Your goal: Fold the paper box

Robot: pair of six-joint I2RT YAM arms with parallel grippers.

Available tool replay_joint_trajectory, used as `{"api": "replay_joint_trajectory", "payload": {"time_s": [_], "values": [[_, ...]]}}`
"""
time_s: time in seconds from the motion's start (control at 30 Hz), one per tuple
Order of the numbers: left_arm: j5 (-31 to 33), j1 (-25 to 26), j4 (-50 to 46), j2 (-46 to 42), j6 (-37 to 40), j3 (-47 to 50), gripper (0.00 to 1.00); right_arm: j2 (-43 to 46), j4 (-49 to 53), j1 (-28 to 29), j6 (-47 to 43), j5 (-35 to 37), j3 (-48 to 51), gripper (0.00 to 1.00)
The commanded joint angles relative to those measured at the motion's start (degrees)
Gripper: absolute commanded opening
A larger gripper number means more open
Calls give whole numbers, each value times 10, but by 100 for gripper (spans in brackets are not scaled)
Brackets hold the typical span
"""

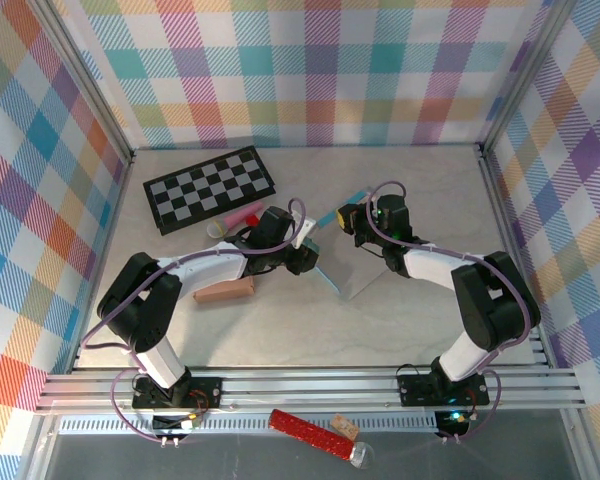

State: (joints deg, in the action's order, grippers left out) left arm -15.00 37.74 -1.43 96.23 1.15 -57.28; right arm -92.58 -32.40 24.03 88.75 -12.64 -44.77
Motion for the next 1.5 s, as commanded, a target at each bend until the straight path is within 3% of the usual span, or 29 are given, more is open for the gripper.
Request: {"api": "replay_joint_trajectory", "payload": {"time_s": [0.0, 0.33, 0.57, 0.77, 1.03, 1.47], "values": [[12, -12, 12, -8, 13, -13, 31, 13, 47, 6, -4, -37, 1, 0], [-97, -43, -53, -64, 45, -35, 38, 64, 294, 5, -50, -23, -107, 0], [-90, -41, -109, -99, 73, -63, 39, 103, 442, 6, -74, 7, -182, 0], [-128, -36, -139, -147, 67, -97, 42, 143, 542, 6, -91, 37, -224, 0], [-127, -23, -216, -183, 93, -94, 42, 125, 675, -1, -103, 33, -338, 0], [-138, -6, -193, -150, 109, -91, 43, 115, 712, -11, -103, 17, -358, 0]]}}
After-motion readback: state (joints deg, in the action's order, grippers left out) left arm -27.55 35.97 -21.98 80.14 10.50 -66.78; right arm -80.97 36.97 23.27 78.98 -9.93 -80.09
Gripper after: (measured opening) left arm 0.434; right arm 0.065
